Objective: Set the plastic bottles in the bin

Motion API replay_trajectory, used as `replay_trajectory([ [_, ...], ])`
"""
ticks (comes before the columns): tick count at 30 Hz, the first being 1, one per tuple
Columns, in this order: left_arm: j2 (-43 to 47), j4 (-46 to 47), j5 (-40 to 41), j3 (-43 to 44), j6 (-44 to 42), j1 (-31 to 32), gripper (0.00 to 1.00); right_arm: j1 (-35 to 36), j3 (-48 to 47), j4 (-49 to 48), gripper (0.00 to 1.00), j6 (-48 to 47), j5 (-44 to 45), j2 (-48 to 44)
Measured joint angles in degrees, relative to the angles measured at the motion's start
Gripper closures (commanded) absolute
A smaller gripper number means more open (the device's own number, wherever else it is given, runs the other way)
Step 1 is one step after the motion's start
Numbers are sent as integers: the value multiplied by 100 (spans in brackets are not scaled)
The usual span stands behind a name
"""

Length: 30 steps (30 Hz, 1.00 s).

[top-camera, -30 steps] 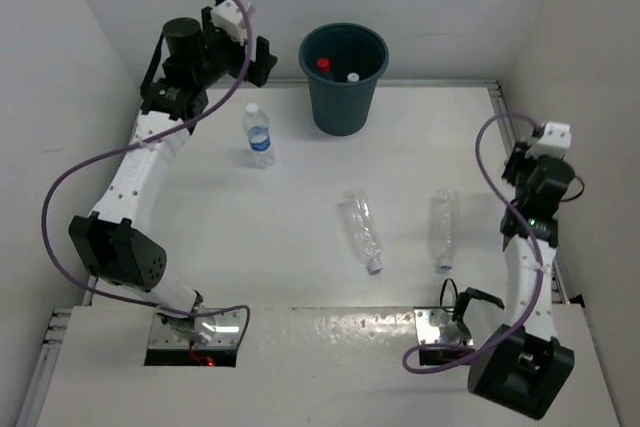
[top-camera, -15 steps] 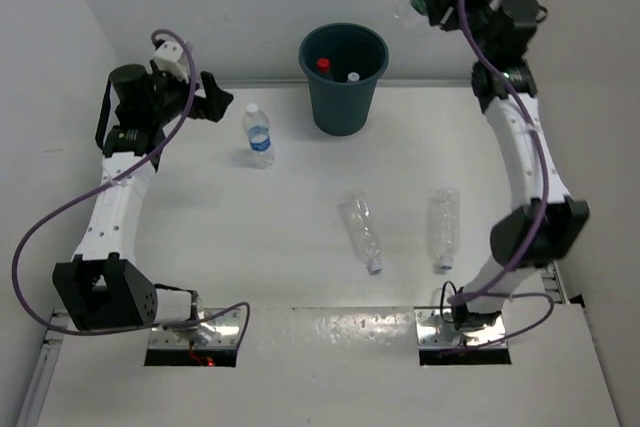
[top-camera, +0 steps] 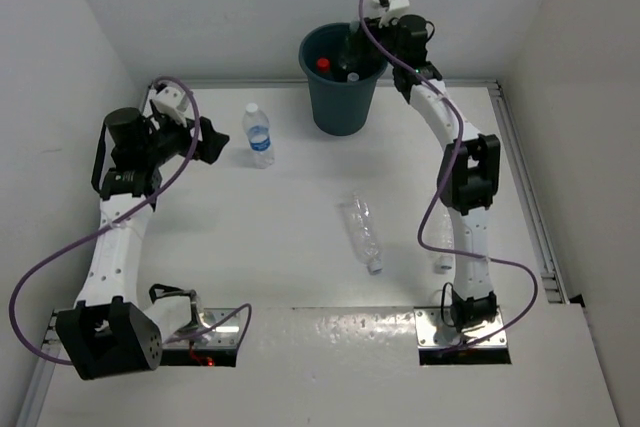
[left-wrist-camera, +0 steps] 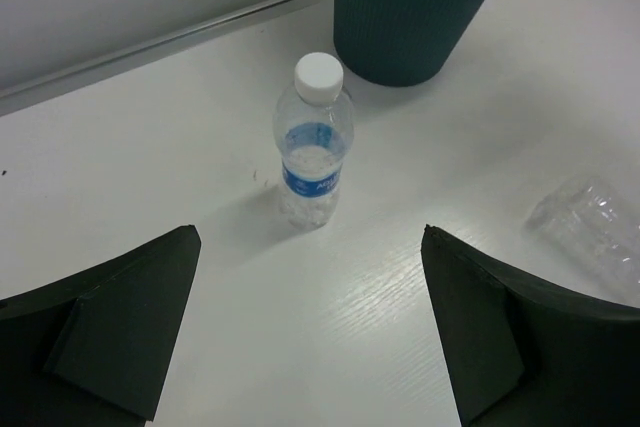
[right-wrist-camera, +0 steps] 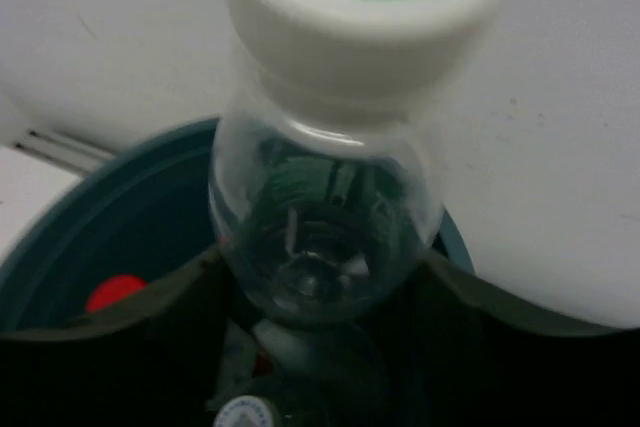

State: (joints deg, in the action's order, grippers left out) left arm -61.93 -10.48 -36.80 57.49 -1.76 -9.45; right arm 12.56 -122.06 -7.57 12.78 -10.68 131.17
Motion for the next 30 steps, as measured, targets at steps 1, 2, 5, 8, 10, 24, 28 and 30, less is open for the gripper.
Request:
replay_trajectory([
  [1,9,-4,7,-57,-83,17,0,28,0,7,23,-52,37,90],
  [2,11,-7,22,-120,-153,70,0,46,0,26,15,-83,79,144],
  [5,-70,109,232,-352,-378,299,0,105,0,7,9,-188,199,160],
  [8,-442,393,433,-411,-518,592,0,136,7,-7,9,-229,262,44],
  [10,-903,688,533,-407,-608,761,0,142,212,20,8,-227,258,-249],
  [24,-3217,2218,868,599,-525,1224,0,-1143,3945,273,0,92,-186,-4809],
  [28,-3729,2509,807,1010,-345,1250,0,-1692,5858,638,0,50,-267,-6015],
  [30,-3917,2564,752,1130,-280,1255,3,-2000,6579,1086,0,-15,-317,-6387],
])
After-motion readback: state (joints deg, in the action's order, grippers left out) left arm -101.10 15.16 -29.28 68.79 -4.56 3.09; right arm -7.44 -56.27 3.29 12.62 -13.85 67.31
